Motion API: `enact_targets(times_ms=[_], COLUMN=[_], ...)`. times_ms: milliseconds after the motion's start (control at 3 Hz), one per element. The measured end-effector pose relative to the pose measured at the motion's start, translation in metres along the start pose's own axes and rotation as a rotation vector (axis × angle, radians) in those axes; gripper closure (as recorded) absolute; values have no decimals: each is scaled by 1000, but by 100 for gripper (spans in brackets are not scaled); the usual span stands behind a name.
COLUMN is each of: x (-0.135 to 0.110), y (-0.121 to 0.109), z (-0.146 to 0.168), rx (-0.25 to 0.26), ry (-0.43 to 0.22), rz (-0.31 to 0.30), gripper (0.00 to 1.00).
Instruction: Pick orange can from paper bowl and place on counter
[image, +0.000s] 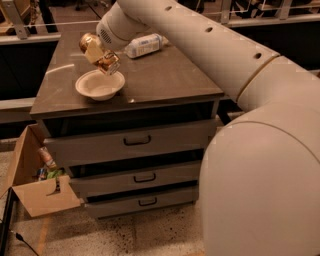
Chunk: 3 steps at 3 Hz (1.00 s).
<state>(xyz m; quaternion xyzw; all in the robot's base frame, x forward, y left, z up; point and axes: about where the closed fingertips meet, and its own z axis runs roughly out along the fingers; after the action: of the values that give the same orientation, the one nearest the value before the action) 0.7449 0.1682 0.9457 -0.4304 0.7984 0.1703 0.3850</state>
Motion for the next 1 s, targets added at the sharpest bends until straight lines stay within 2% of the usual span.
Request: enact_targets(times_ms=[333,667,1000], x=[8,43,77], y=[-32,-68,-90], z=[-17,-33,-41], rx=[61,131,154], ry=[15,79,144], rz=[23,86,150], gripper=[100,100,100])
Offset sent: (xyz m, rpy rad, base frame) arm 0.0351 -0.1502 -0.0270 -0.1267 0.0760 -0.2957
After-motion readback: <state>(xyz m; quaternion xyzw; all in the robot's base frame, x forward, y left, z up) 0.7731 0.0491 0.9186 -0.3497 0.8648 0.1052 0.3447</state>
